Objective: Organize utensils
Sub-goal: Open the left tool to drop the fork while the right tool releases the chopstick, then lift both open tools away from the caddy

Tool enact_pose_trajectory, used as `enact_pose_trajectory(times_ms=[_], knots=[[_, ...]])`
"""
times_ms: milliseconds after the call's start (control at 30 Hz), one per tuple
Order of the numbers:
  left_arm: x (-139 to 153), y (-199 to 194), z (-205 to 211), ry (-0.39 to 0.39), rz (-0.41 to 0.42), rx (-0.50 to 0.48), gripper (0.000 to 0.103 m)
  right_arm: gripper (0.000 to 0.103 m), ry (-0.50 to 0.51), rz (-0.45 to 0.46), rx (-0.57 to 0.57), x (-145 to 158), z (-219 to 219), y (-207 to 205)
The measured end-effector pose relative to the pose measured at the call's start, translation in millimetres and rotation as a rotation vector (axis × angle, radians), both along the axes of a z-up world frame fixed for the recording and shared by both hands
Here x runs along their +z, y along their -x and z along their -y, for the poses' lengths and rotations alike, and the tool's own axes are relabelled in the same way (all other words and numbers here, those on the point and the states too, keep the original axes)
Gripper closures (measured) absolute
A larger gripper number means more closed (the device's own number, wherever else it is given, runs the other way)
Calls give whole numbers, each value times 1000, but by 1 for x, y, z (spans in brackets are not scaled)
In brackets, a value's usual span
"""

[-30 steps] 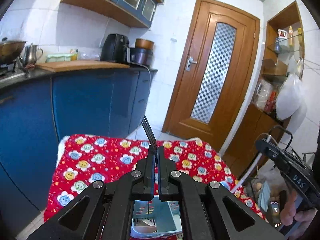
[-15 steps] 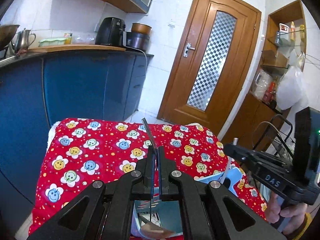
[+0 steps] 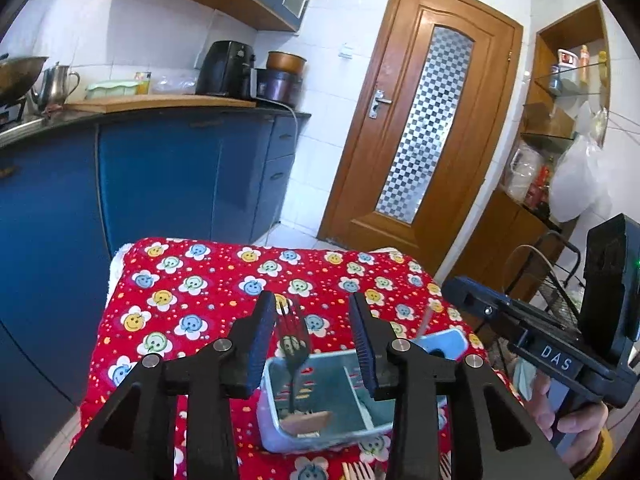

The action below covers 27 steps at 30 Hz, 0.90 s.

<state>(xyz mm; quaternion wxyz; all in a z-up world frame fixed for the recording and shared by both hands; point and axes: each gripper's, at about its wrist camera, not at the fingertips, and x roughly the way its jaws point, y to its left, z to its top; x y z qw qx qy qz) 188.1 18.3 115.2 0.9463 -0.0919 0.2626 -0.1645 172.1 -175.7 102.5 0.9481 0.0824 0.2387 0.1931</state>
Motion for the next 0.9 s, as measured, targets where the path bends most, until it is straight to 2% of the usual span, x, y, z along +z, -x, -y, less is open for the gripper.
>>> enact_pose_trajectory(times_ms=[300, 533, 900], knots=[[10, 36, 0, -30, 0, -16, 62, 80, -7, -26, -15, 6, 5, 40], [7, 62, -4, -27, -49, -21, 62, 75, 23, -76, -25, 1, 7, 74], [-9, 95, -5, -70, -144, -2, 62, 75, 25, -140, -30, -14, 17, 119]])
